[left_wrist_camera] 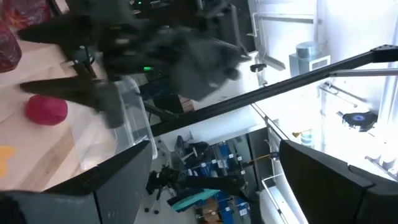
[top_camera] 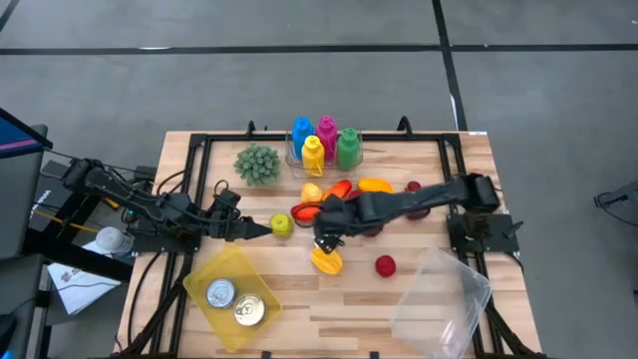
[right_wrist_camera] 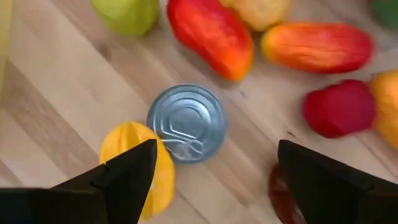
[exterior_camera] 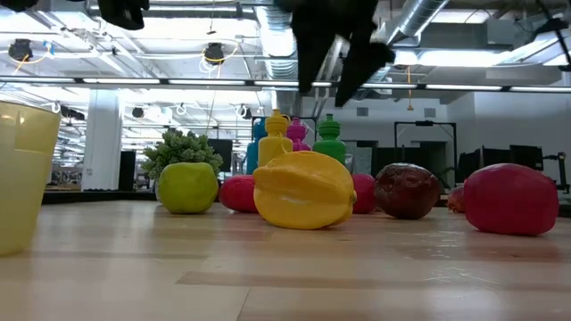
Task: Pick & Place Food Item
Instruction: Put the green tuna can into the yellow bin
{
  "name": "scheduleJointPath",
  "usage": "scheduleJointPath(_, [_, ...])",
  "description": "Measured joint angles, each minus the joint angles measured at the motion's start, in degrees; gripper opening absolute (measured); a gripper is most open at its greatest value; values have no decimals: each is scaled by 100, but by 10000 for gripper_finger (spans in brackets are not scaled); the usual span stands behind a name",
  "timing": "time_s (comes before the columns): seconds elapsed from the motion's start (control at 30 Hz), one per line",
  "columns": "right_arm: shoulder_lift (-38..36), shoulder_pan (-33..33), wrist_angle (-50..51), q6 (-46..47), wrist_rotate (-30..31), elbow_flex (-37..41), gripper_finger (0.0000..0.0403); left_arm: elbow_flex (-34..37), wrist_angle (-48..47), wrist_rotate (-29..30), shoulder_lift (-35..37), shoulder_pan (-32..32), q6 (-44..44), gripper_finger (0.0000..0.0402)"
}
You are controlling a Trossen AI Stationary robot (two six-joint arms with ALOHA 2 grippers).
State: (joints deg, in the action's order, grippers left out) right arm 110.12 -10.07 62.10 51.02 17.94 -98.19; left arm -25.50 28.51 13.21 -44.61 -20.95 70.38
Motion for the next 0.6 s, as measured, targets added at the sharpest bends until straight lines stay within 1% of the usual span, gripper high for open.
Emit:
scheduleJointPath(0.07, [221, 169, -147, -228, -260, -11, 328, 0, -1, 0, -1, 0, 2, 340])
scheduleJointPath(0.13, [452, 319, -74, -487, -422, -7, 328, 0, 11, 0, 1, 0, 10, 340])
scheduleJointPath(0.23, [711, 522, 23, -831, -513, 0, 328, -2, 6, 0, 1, 0, 10, 340])
scheduleJointPath(0.43, [1112, 837, -111, -1458, -973, -2, 327, -7, -19, 0, -1, 0, 12, 340])
scheduleJointPath(0.5, [1222, 875, -147, -1634, -1089, -4, 320, -7, 4, 0, 1, 0, 14, 340])
scheduleJointPath(0.6, [1367, 896, -150, -1910, -1295, -4, 299, -7, 22, 0, -1, 0, 14, 340])
